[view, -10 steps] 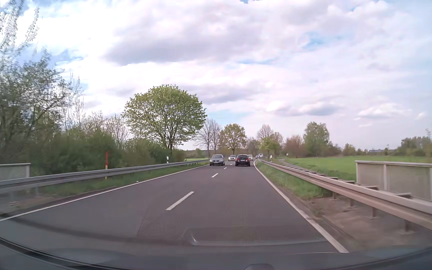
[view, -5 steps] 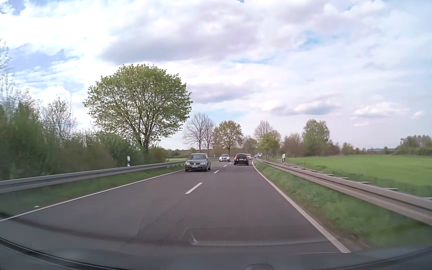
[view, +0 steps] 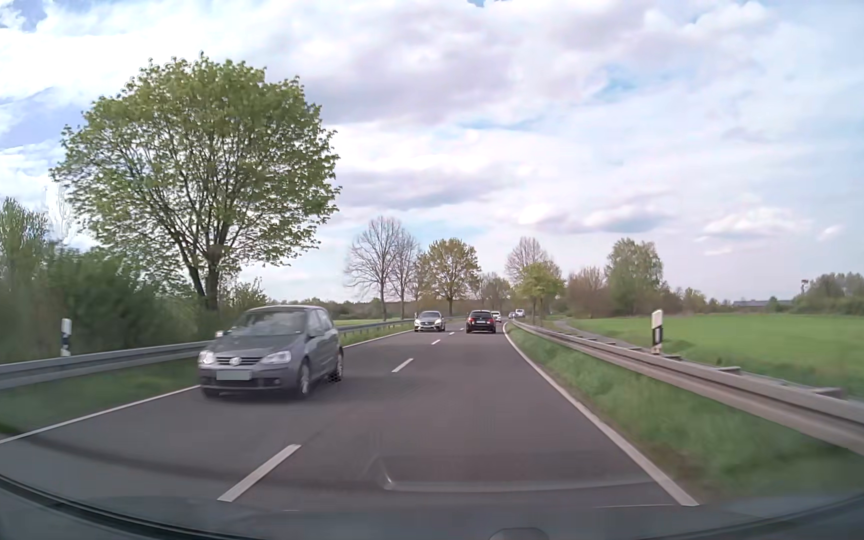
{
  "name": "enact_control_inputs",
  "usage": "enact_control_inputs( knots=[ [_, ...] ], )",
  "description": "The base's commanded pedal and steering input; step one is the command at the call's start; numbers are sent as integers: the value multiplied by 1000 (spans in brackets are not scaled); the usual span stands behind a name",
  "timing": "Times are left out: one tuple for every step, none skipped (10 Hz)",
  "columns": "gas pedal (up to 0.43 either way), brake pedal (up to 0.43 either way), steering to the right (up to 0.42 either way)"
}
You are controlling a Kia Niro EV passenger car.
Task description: Follow the waypoints while adhering to traffic rules and regulations
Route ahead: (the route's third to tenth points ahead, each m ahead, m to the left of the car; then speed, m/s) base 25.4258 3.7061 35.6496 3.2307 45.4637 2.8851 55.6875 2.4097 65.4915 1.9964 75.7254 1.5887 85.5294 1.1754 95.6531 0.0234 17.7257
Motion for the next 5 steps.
enact_control_inputs(
  knots=[
    [110, 0, 4],
    [110, 0, 4],
    [110, 0, 4],
    [110, 0, 4],
    [110, 0, 3]
  ],
)
